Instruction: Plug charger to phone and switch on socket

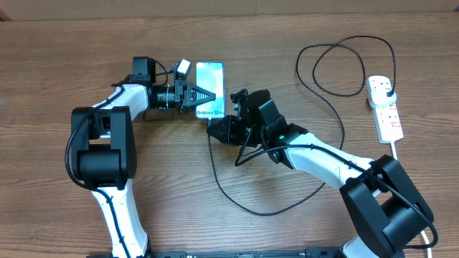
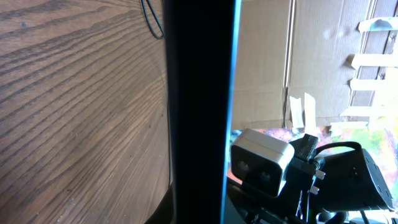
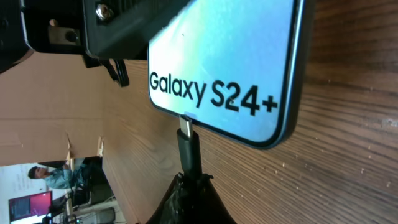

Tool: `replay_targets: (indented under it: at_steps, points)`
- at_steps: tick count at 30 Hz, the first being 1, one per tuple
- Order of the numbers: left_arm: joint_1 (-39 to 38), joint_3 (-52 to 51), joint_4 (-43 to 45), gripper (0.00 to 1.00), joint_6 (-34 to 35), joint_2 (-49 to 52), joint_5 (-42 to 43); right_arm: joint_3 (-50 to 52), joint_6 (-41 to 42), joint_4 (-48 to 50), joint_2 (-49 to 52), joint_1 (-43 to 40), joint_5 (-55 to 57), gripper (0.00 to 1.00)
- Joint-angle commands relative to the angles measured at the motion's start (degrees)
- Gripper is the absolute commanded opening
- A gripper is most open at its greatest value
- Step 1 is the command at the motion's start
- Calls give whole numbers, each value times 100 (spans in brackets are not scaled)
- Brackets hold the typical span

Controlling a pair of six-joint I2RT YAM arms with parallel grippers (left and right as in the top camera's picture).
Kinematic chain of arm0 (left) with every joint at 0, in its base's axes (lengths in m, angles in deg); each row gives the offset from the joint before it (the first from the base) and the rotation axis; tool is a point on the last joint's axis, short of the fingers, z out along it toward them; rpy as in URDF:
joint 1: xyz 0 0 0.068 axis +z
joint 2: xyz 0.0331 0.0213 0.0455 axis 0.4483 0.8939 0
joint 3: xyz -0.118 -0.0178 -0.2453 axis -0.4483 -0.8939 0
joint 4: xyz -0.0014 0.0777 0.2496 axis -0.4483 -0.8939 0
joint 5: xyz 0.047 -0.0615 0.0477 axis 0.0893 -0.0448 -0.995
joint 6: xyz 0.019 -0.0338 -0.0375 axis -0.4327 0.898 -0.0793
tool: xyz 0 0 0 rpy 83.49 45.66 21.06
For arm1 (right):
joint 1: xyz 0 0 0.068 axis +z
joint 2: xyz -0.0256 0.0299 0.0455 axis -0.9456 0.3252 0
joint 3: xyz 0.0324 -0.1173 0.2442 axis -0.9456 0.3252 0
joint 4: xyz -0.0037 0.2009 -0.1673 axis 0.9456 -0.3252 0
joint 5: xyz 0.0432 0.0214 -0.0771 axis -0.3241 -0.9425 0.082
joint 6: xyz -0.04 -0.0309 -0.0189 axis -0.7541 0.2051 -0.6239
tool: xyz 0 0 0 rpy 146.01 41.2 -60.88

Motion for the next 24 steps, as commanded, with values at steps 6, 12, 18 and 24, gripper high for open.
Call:
replay_targets:
  at_steps: [6,12,18,24]
  points:
    - [33,17,35,4,153,-267,328,37,39,-136,-39,-20,37,4]
    - [33,17,37,4,157,-267,326,37,39,-122,-39,-20,17,4]
    - [24,17,35,4,157,-267,328,37,39,-96,-39,-22,22,4]
    - [22,17,35,4,155,-267,328,35,39,-17,-39,-22,26,4]
